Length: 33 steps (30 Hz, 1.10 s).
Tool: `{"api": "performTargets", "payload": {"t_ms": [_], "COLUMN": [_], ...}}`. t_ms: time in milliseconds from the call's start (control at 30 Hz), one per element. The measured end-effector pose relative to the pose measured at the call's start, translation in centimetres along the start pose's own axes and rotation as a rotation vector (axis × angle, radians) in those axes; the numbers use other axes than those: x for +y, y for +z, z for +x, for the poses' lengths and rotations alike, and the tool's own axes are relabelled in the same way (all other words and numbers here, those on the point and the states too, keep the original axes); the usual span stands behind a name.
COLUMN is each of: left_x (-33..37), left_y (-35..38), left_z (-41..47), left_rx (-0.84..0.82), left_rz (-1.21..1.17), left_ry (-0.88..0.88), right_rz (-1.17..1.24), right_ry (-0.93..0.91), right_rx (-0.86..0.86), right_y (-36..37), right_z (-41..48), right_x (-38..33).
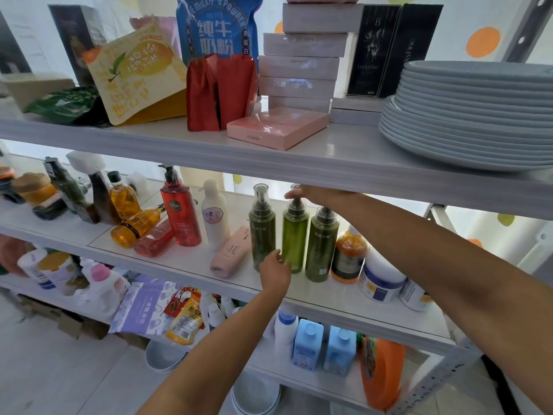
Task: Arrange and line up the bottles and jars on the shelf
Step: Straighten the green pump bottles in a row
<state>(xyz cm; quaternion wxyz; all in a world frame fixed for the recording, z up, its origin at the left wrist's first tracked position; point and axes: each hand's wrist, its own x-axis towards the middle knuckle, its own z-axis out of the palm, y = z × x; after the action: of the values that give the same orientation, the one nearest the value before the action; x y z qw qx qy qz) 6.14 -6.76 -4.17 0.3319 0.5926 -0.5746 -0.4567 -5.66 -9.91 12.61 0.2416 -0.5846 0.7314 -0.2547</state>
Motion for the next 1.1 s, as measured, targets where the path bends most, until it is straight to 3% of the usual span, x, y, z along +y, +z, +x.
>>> {"api": "performTargets", "payload": {"t_ms": [67,233,433,633,1100], "left_x": [0.2,0.2,-0.1,-0.1,0.6], "left_y": [0.1,0.3,0.3,0.2,1.1], "left_z": [0.1,0.2,0.2,0.4,1.3], "left_rx": [-0.018,-0.045,-0.059,-0.068,-0.098], "left_rz": [-0.018,-0.034,-0.041,-0.027,0.099], "left_ry": [-0.001,-0.006,-0.012,0.002,0.016], "right_rz": [0.01,-0.284,-0.177,-0.351,-0.262], "right_ry": [-0.041,-0.108,-0.082,-0.12,-0.11], "right_rx": [-0.045,-0.11,-0.056,-0.041,0.027], "right_y": [-0.2,-0.5,-0.2,0.7,-0.3], "right_z": [-0.3,-0.4,-1.0,-0.9,-0.7], "right_x": [-0.2,-0.2,-0.4,-1.0,-0.3]}}
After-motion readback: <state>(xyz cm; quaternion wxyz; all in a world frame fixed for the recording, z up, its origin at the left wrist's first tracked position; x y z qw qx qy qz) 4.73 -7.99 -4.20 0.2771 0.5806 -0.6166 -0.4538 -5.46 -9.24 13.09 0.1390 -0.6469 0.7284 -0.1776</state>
